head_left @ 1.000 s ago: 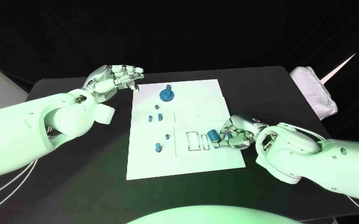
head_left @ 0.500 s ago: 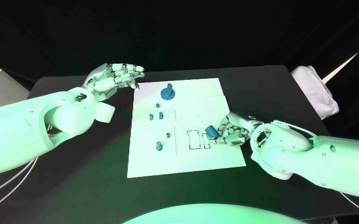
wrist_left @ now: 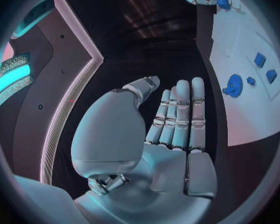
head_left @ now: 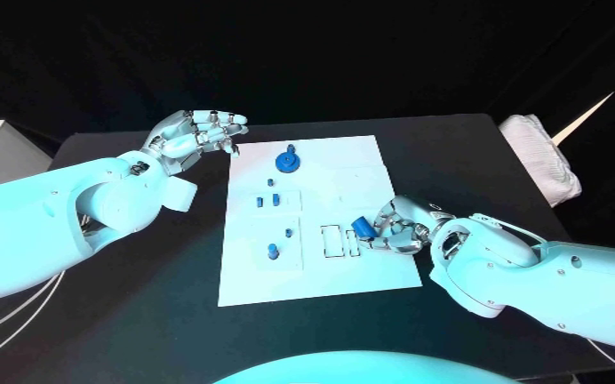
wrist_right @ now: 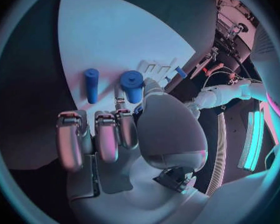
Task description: Assemble the parts on the task board
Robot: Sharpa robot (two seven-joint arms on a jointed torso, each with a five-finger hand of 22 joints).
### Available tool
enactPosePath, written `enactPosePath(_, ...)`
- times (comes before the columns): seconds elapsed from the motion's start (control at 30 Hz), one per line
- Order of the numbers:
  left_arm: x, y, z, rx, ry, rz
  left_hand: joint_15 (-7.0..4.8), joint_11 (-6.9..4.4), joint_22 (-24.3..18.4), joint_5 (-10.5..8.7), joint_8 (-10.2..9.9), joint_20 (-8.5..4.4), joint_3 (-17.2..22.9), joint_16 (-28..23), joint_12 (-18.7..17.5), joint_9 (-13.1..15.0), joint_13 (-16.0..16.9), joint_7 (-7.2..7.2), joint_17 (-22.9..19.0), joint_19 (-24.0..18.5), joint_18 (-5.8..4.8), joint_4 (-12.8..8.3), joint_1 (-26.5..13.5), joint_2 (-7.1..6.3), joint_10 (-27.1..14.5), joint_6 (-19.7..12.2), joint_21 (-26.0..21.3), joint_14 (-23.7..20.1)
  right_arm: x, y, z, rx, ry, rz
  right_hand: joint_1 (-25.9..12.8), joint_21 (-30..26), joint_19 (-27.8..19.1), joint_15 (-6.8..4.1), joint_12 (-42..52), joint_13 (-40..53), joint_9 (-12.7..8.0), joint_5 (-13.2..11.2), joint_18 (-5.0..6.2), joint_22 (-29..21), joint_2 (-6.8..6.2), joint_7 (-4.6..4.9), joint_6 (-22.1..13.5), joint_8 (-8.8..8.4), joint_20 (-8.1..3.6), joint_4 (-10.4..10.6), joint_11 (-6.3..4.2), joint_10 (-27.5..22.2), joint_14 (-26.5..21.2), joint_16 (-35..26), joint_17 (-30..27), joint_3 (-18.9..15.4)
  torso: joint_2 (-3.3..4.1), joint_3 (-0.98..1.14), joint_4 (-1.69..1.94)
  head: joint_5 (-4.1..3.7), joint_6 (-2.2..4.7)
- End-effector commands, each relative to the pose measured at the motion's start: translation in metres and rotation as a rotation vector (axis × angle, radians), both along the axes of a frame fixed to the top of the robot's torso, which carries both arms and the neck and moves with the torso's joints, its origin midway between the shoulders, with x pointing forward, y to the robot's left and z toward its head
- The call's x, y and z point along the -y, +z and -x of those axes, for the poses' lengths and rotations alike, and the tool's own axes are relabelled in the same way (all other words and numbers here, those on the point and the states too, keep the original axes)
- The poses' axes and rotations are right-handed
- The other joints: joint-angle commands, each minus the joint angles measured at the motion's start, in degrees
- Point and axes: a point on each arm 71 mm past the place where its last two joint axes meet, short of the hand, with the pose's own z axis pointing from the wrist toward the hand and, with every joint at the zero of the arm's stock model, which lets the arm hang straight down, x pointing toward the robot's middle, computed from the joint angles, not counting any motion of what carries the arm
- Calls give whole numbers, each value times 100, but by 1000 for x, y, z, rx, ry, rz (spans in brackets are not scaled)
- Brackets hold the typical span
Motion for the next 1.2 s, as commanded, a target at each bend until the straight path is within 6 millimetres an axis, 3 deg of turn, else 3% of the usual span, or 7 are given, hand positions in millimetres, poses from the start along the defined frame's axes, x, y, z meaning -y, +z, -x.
enactPosePath(0.03, 2, 1, 0, 1, -17, 12, -6, 4, -5, -27, -17, -13, -17, -27, 32, 5, -10, -7, -8, 38, 78, 5, -23, 46, -50, 39, -25, -21, 0, 10, -1, 20, -41, -75, 83, 39, 538, -38, 30, 788, 46, 27, -84, 1417, 22, -44, 83, 43, -46, -1, -41, 142, 587, 23, 1434, 39, -1, -3, 1, -13, 25)
enactPosePath(0.2, 3, 1, 0, 1, -18, 13, -6, 4, -5, -27, -17, -13, -17, -27, 32, 5, -10, -7, -8, 38, 78, 5, -23, 46, -50, 39, -25, -21, -3, 25, -3, 51, -48, -119, 105, 70, 549, -51, 25, 789, 43, 45, -91, 1432, 42, -60, 100, 53, -58, -4, -55, 147, 590, 27, 1451, 71, 6, 3, 4, -16, 33)
enactPosePath(0.37, 3, 1, 0, 1, -18, 13, -6, 4, -5, -27, -17, -13, -17, -27, 32, 5, -10, -7, -8, 38, 78, 5, -23, 46, -50, 39, -25, -21, -6, 29, -4, 36, -43, -123, 120, 69, 549, -58, 23, 793, 40, 12, -91, 1432, 31, -66, 107, 57, -65, -6, -62, 151, 589, 26, 1446, 83, 9, -3, 4, -6, 37)
enactPosePath(0.57, 3, 1, 0, 0, -16, 12, -6, 4, -5, -27, -17, -13, -17, -27, 32, 5, -10, -7, -8, 38, 78, 5, -23, 46, -50, 39, -25, -21, -11, 24, -5, -20, -30, -110, 105, 58, 545, -66, 8, 791, 30, -93, -89, 1428, 12, -68, 120, 64, -77, 4, -67, 153, 588, 24, 1439, 97, 14, 1, -12, 36, 16)
enactPosePath(0.97, 4, 1, 0, -1, -19, 13, -6, 3, -14, -25, -16, -12, -21, -29, 34, 6, -13, -9, -12, 42, 78, 17, -28, 56, -52, 41, -39, -22, -35, 12, -1, -87, 27, -94, -88, 40, 539, -65, -19, 794, 18, -232, -85, 1421, -17, -70, 154, 91, -81, 8, -67, 156, 583, 18, 1421, 50, 13, 2, 11, 44, -17)
enactPosePath(1.1, 4, 1, 1, -1, -20, 13, -6, 3, -14, -25, -16, -12, -21, -29, 34, 6, -13, -9, -12, 42, 78, 17, -28, 56, -52, 41, -39, -22, -40, 9, -1, -99, 38, -85, -125, 39, 538, -69, -20, 799, 21, -262, -85, 1421, -16, -77, 172, 106, -82, 9, -71, 159, 584, 18, 1424, 40, 13, -5, 10, 56, -29)
enactPosePath(1.2, 4, 1, 1, -1, -19, 12, -6, 3, -14, -25, -16, -12, -21, -29, 34, 6, -13, -9, -12, 42, 78, 17, -28, 56, -52, 41, -39, -22, -43, 7, 0, -107, 44, -81, -145, 37, 537, -70, -24, 798, 21, -280, -84, 1420, -14, -79, 176, 111, -83, 10, -73, 159, 583, 17, 1420, 35, 17, 1, -1, 65, -33)
